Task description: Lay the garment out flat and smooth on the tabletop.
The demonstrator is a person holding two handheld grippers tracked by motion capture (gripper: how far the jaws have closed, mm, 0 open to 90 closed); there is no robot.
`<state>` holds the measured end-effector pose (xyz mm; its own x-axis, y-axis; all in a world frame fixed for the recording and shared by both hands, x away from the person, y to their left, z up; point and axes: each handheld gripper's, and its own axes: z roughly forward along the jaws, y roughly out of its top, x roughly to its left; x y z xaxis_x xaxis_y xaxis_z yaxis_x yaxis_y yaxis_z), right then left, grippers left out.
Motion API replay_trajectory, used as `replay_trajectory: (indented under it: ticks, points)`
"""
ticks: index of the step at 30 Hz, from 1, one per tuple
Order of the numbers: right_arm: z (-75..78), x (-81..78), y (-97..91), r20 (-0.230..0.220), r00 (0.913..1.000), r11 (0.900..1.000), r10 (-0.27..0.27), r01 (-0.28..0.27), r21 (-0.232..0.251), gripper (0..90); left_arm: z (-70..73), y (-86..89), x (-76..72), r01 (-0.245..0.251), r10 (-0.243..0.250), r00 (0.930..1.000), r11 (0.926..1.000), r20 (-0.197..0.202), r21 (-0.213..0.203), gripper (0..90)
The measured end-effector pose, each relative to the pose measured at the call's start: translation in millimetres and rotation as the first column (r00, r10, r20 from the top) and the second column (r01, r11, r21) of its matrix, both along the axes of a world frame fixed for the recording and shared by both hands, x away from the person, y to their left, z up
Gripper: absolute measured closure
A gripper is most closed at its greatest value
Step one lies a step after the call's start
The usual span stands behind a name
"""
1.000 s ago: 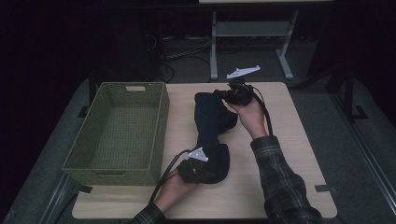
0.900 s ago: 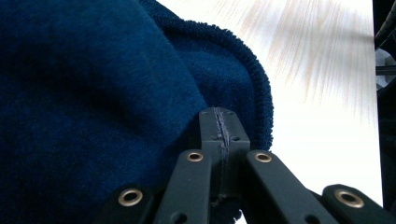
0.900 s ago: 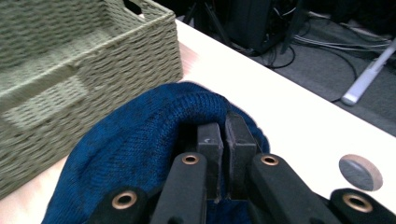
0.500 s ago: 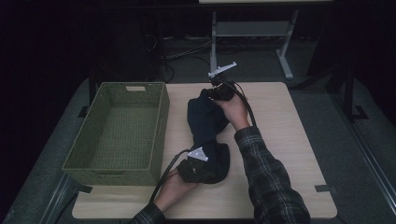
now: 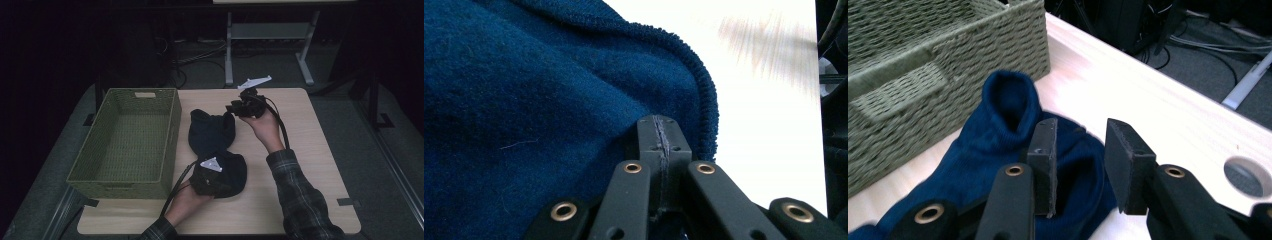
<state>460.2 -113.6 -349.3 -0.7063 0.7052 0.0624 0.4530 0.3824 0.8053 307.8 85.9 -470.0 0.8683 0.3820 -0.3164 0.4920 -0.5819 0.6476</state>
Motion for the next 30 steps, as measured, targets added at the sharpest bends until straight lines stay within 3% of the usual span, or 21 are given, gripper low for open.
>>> replay_trajectory:
  ticks: [12, 20, 23, 27, 30]
  points:
    - [-40.1, -30.3, -22.1, -0.073, 0.9973, 0.9998, 0.008, -0.009, -0.016, 62.3, 0.0, 0.3, 0.0, -0.002, 0.002, 1.0000, 1.0000, -0.004, 0.000, 89.9]
    - [-69.0, -26.6, -18.6, -0.144, 0.9896, 0.9999, 0.005, -0.007, -0.010, 49.0, -0.5, 0.1, -0.2, -0.006, 0.006, 1.0000, 0.9999, -0.007, -0.008, 89.8]
    - [-78.9, -22.5, -13.4, -0.162, 0.9867, 0.9995, 0.015, -0.019, -0.024, 48.5, -0.3, 0.4, 0.2, -0.004, 0.004, 1.0000, 1.0000, -0.006, -0.003, 89.9]
    - [-87.1, -17.9, -8.8, -0.173, 0.9845, 0.9996, 0.027, -0.028, 0.000, 60.4, -0.4, 0.1, -0.1, -0.006, 0.006, 1.0000, 1.0000, -0.007, -0.008, 89.9]
    - [-90.4, -16.6, -6.9, -0.172, 0.9847, 0.9994, 0.030, -0.032, -0.009, 80.4, -0.5, 0.0, -0.2, -0.005, 0.005, 1.0000, 0.9999, -0.005, -0.009, 89.9]
